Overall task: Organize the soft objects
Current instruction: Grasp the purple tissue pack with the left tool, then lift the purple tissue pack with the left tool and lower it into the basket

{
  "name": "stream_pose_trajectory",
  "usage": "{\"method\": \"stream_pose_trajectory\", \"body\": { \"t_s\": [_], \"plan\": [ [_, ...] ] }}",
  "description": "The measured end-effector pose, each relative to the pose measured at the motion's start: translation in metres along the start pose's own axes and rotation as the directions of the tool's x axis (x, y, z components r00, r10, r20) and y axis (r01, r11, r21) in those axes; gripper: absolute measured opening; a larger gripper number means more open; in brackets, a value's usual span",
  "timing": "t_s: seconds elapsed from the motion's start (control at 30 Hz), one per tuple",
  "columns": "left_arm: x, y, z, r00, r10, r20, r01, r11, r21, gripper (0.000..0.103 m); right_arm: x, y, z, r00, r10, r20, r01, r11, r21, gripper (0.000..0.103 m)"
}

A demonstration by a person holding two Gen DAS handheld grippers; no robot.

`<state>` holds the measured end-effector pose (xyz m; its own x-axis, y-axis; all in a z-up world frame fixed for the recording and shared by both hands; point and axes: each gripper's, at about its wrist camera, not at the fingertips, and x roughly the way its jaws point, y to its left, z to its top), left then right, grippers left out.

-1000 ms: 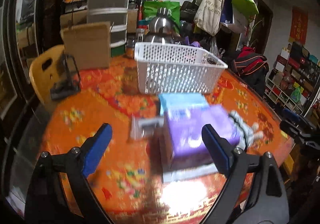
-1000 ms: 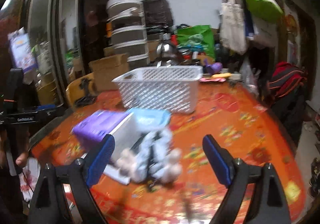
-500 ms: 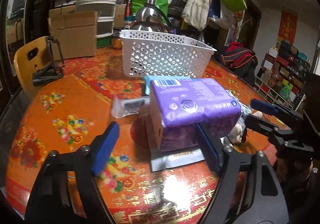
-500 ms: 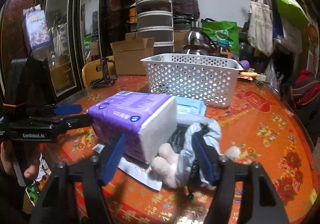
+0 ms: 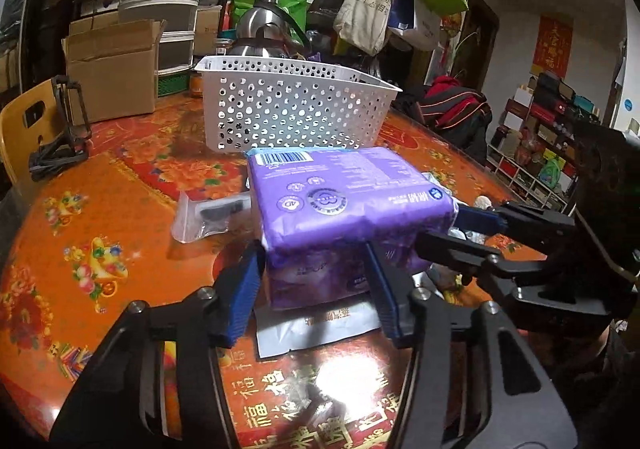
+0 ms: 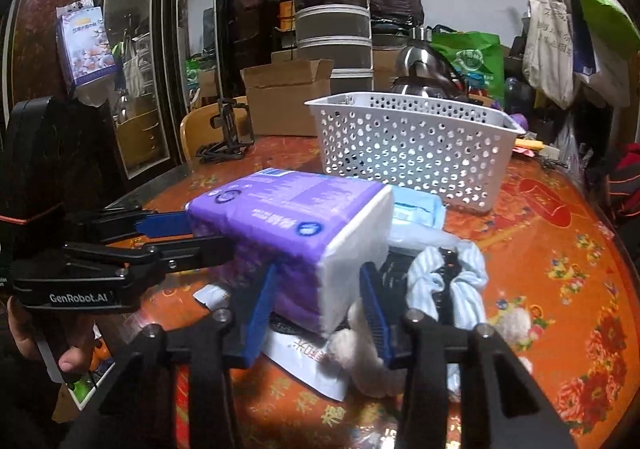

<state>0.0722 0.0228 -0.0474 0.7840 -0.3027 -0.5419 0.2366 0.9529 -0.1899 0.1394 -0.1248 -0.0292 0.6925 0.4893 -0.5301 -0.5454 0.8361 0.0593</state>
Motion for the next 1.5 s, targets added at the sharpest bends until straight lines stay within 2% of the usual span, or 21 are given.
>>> {"method": "stream_pose_trajectory", "body": {
  "t_s": [0.23,0.43,0.83,1.27,1.5],
  "plan": [
    [0.0,-0.003,0.002,1.0,0.015,-0.008,-0.015,1.0,0.002,0.041,0.0,-0.001,0.0,1.0,0.003,-0.002,-0.003,1.0,0.006,0.037],
    [-0.003,-0.012,0.001,0.998,0.059,-0.002,-0.059,0.998,0.018,0.036,-0.004,0.0,0.0,1.0,-0.017,0.006,0.017,1.0,0.015,0.034],
    [-0.024,-0.032,0.01,0.995,0.084,0.049,-0.087,0.995,0.057,0.036,-0.025,-0.004,0.009,0.999,-0.025,0.048,0.024,0.999,0.021,0.033],
    [-0.037,-0.06,0.035,0.99,0.096,0.1,-0.106,0.989,0.101,0.036,-0.049,-0.011,0.028,0.993,-0.069,0.094,0.068,0.998,0.014,0.033],
    [-0.034,-0.075,0.063,0.989,0.079,0.126,-0.095,0.987,0.13,0.036,-0.061,-0.027,0.052,0.987,-0.11,0.119,0.109,0.994,0.009,0.033]
  ]
}}
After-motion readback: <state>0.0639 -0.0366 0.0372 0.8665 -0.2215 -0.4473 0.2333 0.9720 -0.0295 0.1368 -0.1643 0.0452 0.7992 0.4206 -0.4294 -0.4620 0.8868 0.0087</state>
